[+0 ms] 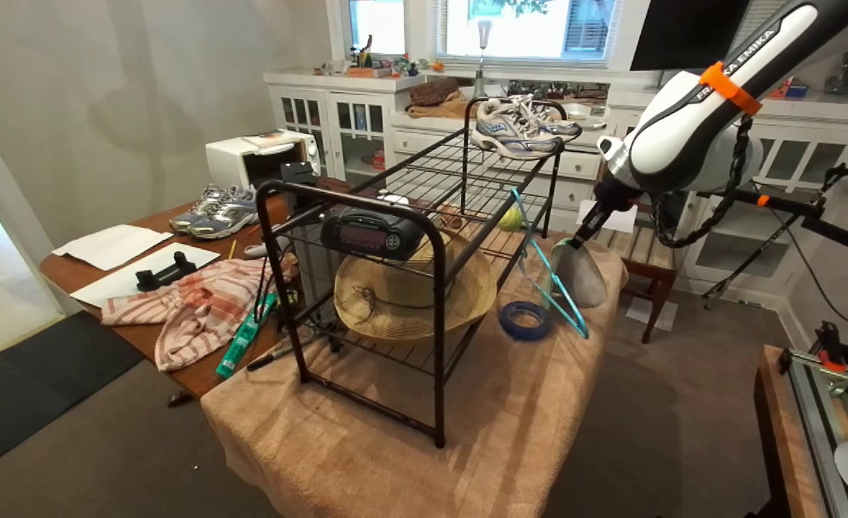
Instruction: Put the green towel on the hanger
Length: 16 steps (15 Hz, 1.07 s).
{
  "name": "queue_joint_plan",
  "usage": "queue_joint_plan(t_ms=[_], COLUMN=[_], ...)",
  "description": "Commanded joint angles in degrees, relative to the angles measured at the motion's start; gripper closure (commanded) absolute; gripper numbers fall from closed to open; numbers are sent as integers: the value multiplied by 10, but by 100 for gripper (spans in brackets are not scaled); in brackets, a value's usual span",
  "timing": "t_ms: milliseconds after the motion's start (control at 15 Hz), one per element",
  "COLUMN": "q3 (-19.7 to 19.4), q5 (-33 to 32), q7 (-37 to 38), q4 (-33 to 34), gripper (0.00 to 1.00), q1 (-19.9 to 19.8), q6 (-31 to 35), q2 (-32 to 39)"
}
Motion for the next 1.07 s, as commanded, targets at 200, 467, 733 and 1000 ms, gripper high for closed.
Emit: queue_joint_plan(t_ms=[200, 467, 733, 1000], q3=[36, 26, 9, -24], q5=[111, 209, 382, 529], q7=[-106, -221, -394, -560], q4=[-3, 15, 70, 69], gripper=[99, 99, 99, 99], q1=[27, 78, 145, 173], q6=[12, 39, 12, -62], q2=[-52, -52, -58, -119])
